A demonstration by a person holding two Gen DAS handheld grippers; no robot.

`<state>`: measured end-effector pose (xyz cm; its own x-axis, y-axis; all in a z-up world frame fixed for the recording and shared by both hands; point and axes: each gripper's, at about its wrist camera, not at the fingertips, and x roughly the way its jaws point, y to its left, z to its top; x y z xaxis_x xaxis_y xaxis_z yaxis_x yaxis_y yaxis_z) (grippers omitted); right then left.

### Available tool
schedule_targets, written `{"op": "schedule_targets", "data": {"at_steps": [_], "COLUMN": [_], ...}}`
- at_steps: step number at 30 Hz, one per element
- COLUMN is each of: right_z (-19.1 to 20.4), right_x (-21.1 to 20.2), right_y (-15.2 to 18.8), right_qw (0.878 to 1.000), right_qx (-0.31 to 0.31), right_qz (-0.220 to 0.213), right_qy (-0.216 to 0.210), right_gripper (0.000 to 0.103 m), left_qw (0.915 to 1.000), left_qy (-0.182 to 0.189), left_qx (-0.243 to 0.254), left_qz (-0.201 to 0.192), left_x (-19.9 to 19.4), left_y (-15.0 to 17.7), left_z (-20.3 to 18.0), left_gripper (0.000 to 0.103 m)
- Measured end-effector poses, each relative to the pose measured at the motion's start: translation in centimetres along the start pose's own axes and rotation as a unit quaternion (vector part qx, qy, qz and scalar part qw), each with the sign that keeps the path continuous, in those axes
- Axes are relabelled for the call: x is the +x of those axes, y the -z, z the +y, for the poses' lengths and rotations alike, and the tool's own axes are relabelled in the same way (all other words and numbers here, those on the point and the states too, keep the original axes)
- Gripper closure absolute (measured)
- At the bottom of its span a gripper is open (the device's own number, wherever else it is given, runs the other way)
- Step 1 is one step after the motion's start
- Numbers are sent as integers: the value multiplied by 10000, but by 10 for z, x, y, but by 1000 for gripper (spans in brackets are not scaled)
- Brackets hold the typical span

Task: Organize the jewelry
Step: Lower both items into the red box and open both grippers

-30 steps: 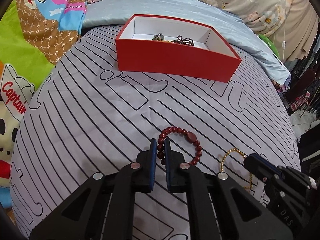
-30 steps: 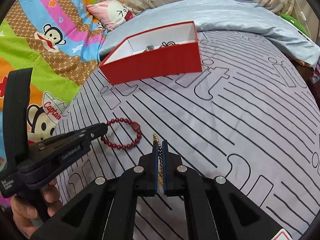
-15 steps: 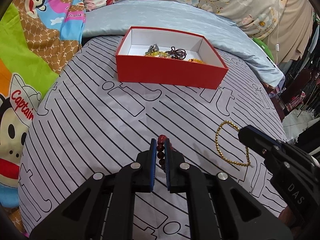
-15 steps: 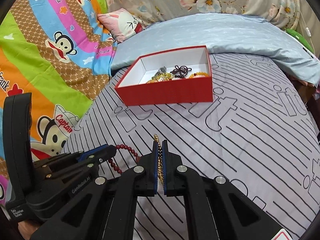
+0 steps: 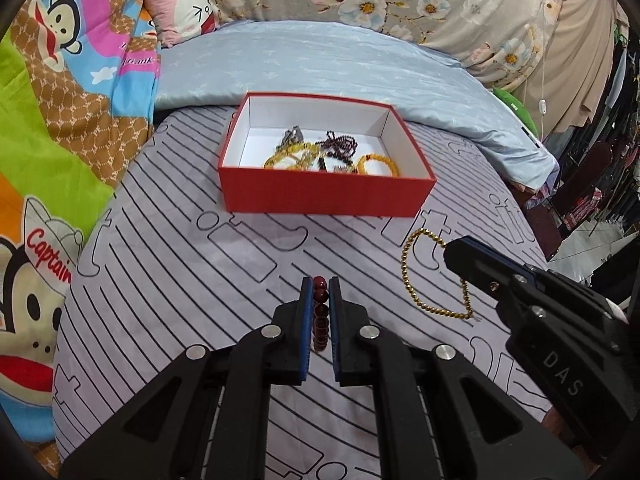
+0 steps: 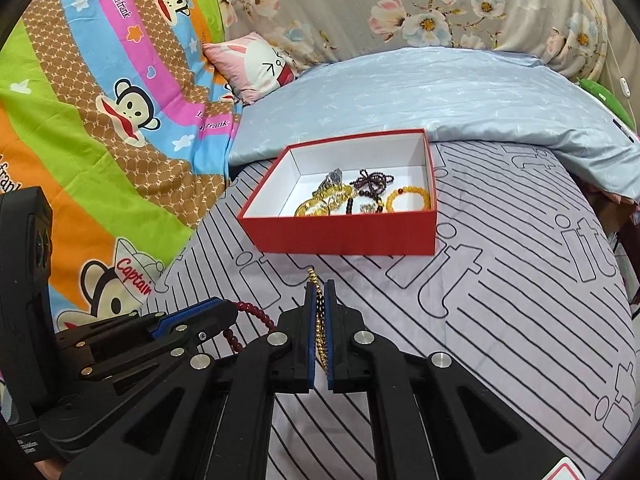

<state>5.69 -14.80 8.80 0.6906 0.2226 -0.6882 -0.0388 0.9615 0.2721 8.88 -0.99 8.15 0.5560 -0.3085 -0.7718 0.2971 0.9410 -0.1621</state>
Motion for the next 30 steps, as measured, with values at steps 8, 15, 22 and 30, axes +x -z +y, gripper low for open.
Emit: {"op": "schedule_targets", "data": {"at_steps": [8, 15, 22, 30], "right_z": [-1, -6, -15, -27], "right_x": [3, 10, 32, 67], "right_y": [-31, -61, -91, -114], "right_qw": [9997, 9990, 9989, 9992], "right_qx": [-82, -124, -99, -14], "right_qz": [-235, -423, -444, -355], "right_qy": [10, 67, 103, 159], "right_gripper": [101, 101, 101, 101], "left_qw": [9995, 9985, 9977, 9979], "left_qy": [39, 6, -55, -171], "left_qx": [105, 198, 265, 270], "left_qz": [-283, -501, -616, -570], "left_x": [-6, -3, 12, 47], "left_y": [-34, -67, -101, -132], "left_z": [-6, -11, -12, -7], "left_gripper": [96, 96, 96, 96]}}
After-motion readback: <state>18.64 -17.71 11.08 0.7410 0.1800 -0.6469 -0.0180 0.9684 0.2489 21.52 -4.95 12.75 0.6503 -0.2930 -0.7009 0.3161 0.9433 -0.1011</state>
